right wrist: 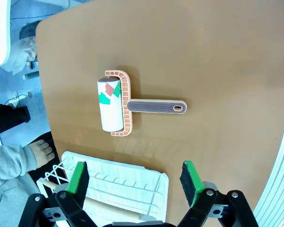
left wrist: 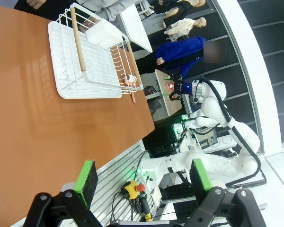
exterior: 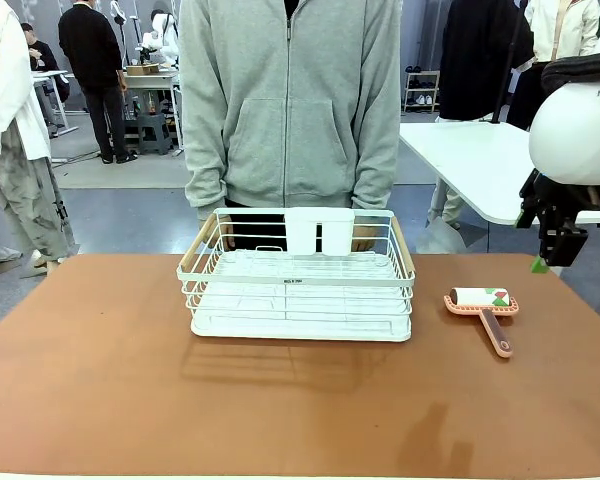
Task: Clean the table.
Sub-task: Place the Lint Roller down when the Dish drying rack is positioned in the middle of the table.
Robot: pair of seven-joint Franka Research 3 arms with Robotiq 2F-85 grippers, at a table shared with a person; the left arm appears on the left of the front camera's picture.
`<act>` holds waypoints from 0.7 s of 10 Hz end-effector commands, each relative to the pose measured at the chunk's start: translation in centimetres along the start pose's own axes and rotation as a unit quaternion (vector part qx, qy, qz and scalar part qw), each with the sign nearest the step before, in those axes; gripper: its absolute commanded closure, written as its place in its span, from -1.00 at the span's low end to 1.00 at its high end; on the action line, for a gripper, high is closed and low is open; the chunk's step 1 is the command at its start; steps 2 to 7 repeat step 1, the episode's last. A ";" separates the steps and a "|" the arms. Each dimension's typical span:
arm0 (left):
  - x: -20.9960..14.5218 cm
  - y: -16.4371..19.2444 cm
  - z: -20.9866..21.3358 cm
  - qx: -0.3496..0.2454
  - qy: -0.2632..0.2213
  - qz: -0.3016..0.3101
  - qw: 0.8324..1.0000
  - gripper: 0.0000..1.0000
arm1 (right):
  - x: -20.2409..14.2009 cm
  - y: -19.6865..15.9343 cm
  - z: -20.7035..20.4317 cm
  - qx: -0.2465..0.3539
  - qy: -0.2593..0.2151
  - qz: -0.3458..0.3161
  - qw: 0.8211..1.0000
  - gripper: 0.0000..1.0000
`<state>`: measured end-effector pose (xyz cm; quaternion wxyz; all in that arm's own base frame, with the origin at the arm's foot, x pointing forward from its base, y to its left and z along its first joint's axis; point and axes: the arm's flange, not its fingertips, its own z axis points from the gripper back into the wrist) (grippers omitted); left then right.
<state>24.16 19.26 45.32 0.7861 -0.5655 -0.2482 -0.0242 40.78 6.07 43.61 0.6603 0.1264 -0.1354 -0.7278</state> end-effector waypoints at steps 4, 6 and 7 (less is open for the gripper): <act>-0.1 -0.2 0.2 -0.010 -0.004 -0.011 1.000 -1.00 | -0.3 0.0 0.0 0.004 0.001 -0.002 1.000 -1.00; -0.1 -0.2 0.2 -0.010 -0.004 -0.011 1.000 -1.00 | -0.3 0.0 0.0 0.004 0.001 -0.002 1.000 -1.00; -0.1 -0.2 0.2 -0.010 -0.004 -0.011 1.000 -1.00 | -0.3 0.0 0.0 0.004 0.001 -0.002 1.000 -1.00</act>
